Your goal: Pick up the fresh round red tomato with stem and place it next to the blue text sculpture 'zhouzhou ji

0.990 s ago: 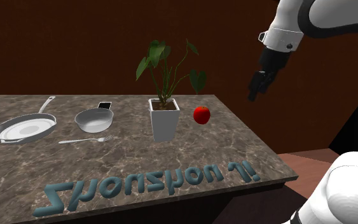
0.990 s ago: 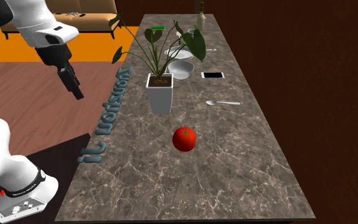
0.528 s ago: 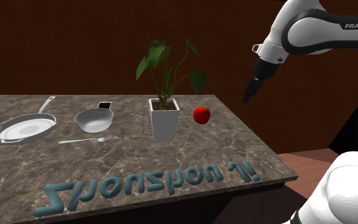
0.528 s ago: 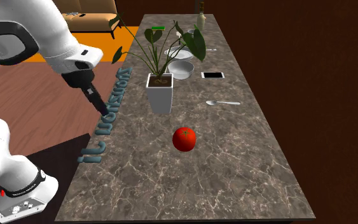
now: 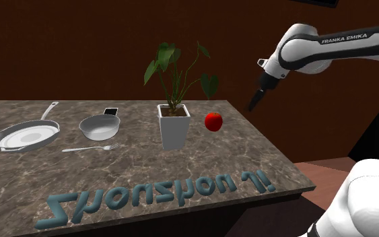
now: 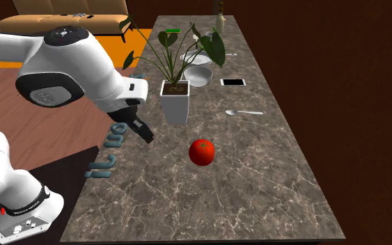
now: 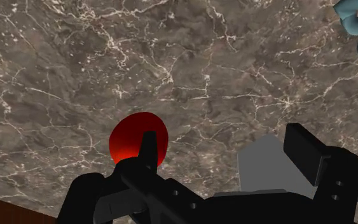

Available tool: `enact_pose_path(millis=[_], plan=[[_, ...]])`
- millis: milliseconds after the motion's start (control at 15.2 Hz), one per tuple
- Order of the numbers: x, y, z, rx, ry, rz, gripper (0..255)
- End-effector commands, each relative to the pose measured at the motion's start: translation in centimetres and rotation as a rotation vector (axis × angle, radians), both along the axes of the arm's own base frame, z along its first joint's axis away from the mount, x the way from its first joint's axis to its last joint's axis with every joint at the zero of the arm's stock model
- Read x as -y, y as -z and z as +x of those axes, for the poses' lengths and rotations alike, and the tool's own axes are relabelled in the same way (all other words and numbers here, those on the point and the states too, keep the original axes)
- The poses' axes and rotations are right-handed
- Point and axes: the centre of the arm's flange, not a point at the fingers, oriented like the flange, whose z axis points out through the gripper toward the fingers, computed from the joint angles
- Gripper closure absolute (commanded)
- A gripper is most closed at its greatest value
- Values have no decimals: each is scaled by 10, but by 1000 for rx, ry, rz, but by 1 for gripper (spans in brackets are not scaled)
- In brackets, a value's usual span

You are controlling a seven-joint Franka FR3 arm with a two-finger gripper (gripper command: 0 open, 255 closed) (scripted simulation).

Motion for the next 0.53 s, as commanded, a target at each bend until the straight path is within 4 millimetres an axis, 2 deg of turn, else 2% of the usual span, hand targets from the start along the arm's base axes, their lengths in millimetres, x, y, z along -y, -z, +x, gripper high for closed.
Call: enact_pose_path(millis=[0,462], plan=[[16,15,17,24,-43,14,0],[68,63,82,100,-179,73,0]])
